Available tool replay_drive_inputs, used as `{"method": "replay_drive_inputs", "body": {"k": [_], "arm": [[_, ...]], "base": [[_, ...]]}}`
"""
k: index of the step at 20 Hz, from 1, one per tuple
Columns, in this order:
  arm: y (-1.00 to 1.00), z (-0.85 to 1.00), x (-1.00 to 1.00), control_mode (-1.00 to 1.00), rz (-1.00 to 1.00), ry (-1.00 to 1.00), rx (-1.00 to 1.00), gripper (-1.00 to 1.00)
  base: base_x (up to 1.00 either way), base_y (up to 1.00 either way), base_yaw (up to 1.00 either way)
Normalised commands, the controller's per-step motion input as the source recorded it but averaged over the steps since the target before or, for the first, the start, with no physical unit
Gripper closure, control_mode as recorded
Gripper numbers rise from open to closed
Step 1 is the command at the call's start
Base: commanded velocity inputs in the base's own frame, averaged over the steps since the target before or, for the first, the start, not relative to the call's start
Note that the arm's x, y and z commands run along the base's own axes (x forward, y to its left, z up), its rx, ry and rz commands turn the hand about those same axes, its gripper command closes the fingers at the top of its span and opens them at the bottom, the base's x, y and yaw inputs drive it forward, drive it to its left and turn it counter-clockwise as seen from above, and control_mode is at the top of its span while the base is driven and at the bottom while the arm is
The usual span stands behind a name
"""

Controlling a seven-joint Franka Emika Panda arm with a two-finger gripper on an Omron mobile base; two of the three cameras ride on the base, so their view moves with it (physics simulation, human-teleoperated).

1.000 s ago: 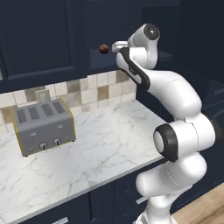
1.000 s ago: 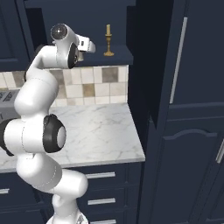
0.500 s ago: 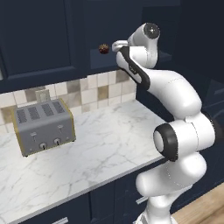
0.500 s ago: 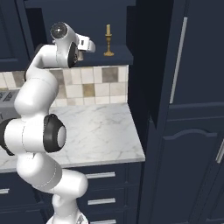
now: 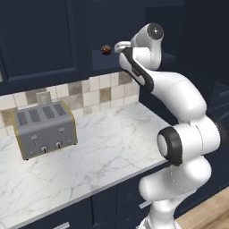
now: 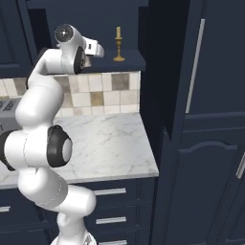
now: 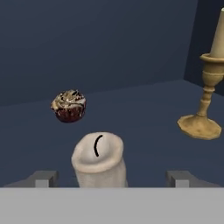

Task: Pick the candle and candle from the dining table and place them in the open cabinet. Close the cabinet after placing the objects.

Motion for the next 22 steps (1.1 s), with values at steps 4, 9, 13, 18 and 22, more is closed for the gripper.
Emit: {"method": "replay_drive_inputs", "body": {"k": [4,9,13,18,22], "arm": [[0.00,0.00,-0.28,-1.00,0.00,0.00,0.00,-1.00],[-0.10,0.00,-0.46,-1.00,0.00,0.00,0.00,-1.00],[-0.17,0.00,-0.62,-1.00,0.00,-0.01,0.00,-1.00],[-0.10,0.00,-0.63,-1.00,0.00,0.00,0.00,-1.00],[-0.12,0.00,-0.62,-1.00,0.00,0.00,0.00,-1.00]], "base": [[0.00,0.00,0.00],[0.00,0.00,0.00],[0.00,0.00,0.00],[0.00,0.00,0.00],[0.00,0.00,0.00]]}}
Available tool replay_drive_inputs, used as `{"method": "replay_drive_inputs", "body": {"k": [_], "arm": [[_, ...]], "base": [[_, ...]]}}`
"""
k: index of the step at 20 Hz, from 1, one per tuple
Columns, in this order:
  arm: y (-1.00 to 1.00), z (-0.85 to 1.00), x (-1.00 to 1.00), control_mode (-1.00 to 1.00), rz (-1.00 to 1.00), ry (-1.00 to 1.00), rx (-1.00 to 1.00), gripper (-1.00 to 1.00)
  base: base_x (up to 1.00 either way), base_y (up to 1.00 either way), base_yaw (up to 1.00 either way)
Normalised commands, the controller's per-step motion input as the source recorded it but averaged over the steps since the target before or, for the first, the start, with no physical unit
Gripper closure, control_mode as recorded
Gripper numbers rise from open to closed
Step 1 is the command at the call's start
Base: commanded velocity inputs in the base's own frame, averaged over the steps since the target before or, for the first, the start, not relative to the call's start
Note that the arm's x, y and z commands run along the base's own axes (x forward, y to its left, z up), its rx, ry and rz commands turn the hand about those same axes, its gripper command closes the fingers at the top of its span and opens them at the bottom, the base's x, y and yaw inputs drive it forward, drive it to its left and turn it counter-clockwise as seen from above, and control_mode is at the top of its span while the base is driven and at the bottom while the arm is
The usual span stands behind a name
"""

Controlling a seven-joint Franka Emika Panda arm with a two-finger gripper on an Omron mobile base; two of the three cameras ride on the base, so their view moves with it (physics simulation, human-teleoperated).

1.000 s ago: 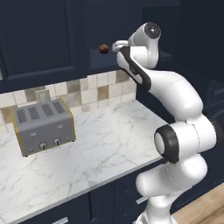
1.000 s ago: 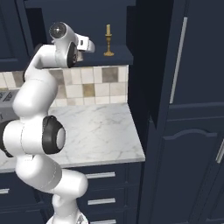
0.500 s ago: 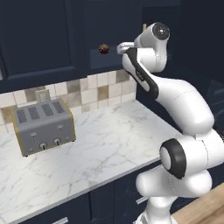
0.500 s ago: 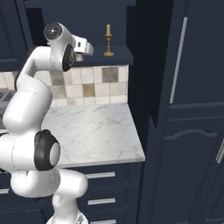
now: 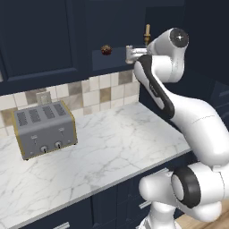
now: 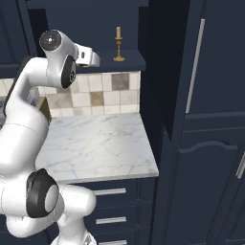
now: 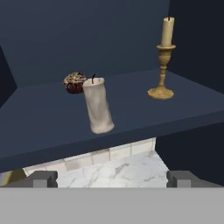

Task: Pick the candle and candle from the dining table and place them in the open cabinet. Close the cabinet after placing the objects.

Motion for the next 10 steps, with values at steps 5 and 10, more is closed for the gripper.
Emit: {"method": "replay_drive_inputs", "body": {"k": [5,10], "arm": [[-0.09,0.00,-0.50,-1.00,-0.01,0.00,0.01,-1.00],[-0.08,0.00,-0.43,-1.00,-0.03,0.00,0.02,-1.00]], "base": [[0.00,0.00,0.00],[0.00,0.00,0.00]]}}
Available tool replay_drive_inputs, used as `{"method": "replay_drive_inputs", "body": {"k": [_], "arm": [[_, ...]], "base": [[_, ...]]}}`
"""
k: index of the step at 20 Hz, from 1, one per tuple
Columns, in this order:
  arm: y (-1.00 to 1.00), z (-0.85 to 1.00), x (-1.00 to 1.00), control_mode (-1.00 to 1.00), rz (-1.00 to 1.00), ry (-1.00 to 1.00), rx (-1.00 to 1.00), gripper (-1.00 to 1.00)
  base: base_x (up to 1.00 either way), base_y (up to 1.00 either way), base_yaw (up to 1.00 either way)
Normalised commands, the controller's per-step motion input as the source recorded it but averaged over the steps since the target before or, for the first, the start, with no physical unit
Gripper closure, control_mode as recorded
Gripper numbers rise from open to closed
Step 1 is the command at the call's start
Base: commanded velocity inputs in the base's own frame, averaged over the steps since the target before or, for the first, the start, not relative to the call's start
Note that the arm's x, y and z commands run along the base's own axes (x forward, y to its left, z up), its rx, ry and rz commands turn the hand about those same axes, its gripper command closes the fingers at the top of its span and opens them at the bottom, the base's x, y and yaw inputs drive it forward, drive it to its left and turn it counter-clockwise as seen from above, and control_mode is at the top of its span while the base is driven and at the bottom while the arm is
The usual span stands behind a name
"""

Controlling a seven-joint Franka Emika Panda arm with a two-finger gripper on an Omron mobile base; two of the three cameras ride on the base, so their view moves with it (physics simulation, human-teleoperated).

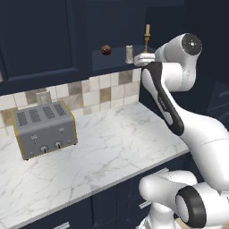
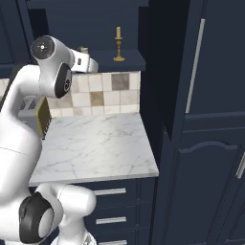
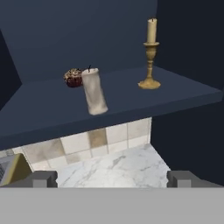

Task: Pick the candle and candle from the dining table and place them in the open cabinet. Close the cabinet after placing the objects.

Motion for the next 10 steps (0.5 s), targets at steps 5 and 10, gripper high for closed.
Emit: {"method": "replay_drive_inputs", "body": {"k": [5,10], "arm": [[-0.13,0.00,-0.44,-1.00,-0.01,0.00,0.02,-1.00],[-0.05,0.01,-0.32,-1.00,-0.02,0.00,0.01,-1.00]], "base": [[0.00,0.00,0.00],[0.00,0.00,0.00]]}}
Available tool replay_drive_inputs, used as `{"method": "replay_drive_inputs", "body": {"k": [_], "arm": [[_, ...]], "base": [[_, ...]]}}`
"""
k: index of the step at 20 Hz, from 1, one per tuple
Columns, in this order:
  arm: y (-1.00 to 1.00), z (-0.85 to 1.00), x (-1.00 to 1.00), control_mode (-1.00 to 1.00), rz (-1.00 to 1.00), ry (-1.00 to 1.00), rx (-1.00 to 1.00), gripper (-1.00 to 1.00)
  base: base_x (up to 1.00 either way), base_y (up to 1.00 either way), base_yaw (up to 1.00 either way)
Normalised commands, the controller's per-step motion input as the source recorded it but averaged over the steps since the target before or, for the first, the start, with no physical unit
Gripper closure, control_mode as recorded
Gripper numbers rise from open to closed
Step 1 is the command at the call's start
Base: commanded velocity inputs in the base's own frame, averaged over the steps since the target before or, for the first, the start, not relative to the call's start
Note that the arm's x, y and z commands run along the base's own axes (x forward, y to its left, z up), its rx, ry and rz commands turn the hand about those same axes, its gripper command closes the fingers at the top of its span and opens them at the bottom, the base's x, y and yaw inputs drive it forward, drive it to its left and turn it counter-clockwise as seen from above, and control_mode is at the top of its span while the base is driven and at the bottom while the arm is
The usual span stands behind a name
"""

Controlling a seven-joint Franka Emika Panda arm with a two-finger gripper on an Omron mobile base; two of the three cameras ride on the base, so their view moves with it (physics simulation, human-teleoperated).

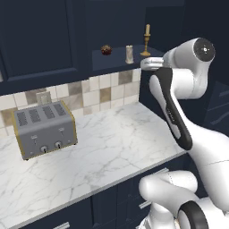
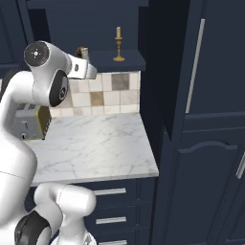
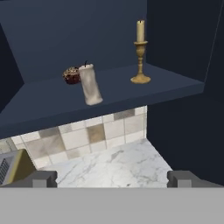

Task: Pick the candle and candle from the dining table and place them in the open cabinet. Close the cabinet after placing the objects.

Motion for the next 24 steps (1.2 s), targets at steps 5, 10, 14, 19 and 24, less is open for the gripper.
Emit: {"method": "replay_drive_inputs", "body": {"k": [5,10,14,19,24], "arm": [[-0.14,0.01,-0.40,-1.00,0.00,0.00,0.03,-1.00],[-0.12,0.00,-0.35,-1.00,0.00,0.00,0.03,-1.00],[-0.11,0.01,-0.33,-1.00,0.00,0.00,0.03,-1.00],[-0.09,0.02,-0.30,-1.00,-0.01,0.00,0.04,-1.00],[-0.16,0.10,-0.44,-1.00,-0.07,0.00,0.07,-1.00]], "base": [[0.00,0.00,0.00],[0.00,0.00,0.00],[0.00,0.00,0.00],[0.00,0.00,0.00],[0.00,0.00,0.00]]}}
